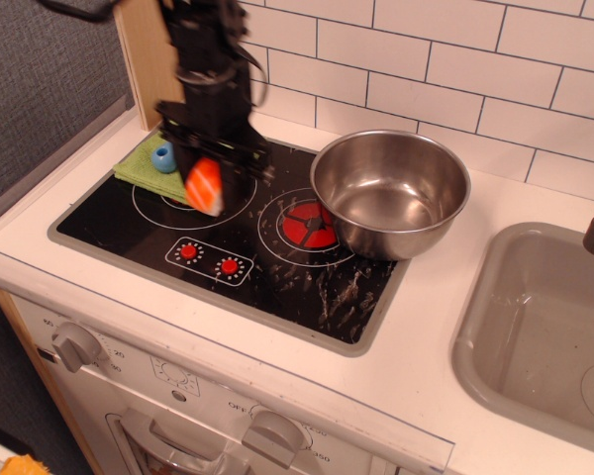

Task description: Place the cake next to the green cloth.

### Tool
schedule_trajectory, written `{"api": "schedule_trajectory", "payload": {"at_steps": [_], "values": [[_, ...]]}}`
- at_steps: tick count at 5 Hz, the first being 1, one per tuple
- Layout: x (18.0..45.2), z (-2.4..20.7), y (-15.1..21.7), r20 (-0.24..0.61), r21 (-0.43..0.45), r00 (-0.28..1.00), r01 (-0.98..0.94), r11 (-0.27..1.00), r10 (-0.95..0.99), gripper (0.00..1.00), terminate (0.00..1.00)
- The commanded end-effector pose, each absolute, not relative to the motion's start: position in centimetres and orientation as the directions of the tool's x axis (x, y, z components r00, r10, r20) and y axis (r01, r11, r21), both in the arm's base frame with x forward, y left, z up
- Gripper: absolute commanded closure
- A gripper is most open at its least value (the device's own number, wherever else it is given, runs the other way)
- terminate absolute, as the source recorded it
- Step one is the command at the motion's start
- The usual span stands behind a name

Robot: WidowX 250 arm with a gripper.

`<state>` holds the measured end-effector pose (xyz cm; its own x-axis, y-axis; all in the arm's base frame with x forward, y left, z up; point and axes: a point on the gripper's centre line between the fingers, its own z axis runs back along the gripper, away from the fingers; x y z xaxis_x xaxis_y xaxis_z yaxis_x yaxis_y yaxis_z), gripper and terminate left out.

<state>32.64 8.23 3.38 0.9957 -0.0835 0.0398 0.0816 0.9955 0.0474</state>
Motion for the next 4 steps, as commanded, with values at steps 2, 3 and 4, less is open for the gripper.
{"api": "schedule_trajectory", "payload": {"at_steps": [2, 3, 4], "values": [[36.36, 2.21, 6.33, 0.035, 0.087, 0.997, 0.063, 0.994, -0.067, 1.00, 0.00], [36.45, 2.62, 6.14, 0.059, 0.091, 0.996, 0.067, 0.994, -0.072, 1.00, 0.00], [36.48, 2.76, 6.06, 0.065, 0.078, 0.995, 0.068, 0.995, -0.073, 1.00, 0.00]]}}
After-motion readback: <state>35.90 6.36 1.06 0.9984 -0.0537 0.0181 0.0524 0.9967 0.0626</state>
